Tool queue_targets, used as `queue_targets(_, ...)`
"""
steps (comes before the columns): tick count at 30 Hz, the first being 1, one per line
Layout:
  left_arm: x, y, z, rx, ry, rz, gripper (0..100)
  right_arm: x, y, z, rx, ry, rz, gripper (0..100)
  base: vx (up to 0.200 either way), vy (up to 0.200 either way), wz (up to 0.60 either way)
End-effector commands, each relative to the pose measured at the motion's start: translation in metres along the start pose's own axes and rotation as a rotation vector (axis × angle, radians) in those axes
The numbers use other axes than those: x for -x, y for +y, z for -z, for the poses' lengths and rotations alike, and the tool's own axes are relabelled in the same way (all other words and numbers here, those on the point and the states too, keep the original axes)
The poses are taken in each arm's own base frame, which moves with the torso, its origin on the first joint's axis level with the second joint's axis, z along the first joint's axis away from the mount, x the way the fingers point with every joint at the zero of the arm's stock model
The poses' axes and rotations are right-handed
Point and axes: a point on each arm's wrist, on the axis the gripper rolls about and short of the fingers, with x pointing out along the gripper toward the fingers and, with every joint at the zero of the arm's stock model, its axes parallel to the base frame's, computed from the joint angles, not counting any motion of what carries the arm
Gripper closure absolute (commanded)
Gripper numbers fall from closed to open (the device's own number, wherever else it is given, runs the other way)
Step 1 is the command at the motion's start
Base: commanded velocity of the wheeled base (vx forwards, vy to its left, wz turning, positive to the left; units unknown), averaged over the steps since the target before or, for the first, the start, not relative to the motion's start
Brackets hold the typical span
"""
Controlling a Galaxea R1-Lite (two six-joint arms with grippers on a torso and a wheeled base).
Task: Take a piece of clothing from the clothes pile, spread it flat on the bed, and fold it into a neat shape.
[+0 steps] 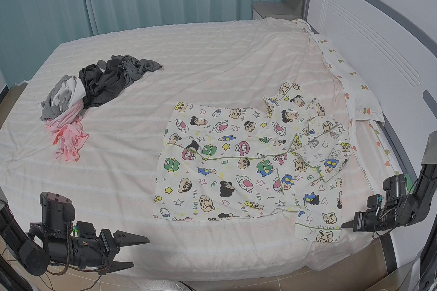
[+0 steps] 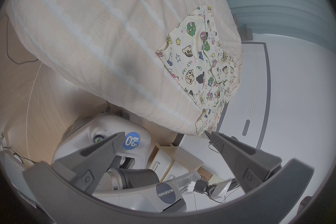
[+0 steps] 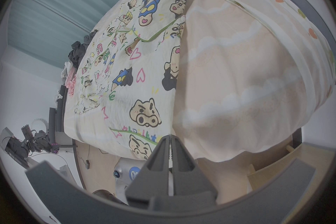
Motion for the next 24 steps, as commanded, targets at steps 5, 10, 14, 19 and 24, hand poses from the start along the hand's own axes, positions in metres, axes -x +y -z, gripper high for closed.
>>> queue_targets(5, 0.001, 0.003, 0.003, 0.007, 0.007, -0.011, 0, 0.027, -0.025, 0.004, -0.006, -0.066, -0.026, 0, 0.000, 0.000, 0.00)
queue_targets(10, 0.001, 0.003, 0.003, 0.007, 0.007, -0.011, 0, 0.027, -0.042, 0.007, 0.011, -0.081, -0.098, 0, 0.000, 0.000, 0.00)
queue_targets(14, 0.001, 0.003, 0.003, 0.007, 0.007, -0.011, 0, 0.019, -0.047, 0.006, 0.055, -0.081, -0.155, 0, 0.000, 0.000, 0.00)
queue_targets(19, 0.001, 0.003, 0.003, 0.007, 0.007, -0.011, 0, 0.011, -0.035, -0.011, 0.126, -0.106, -0.302, 0, 0.000, 0.000, 0.00)
queue_targets(24, 0.001, 0.003, 0.003, 0.008, 0.008, -0.012, 0, 0.000, -0.019, -0.025, 0.162, -0.054, -0.344, 0, 0.000, 0.000, 0.00)
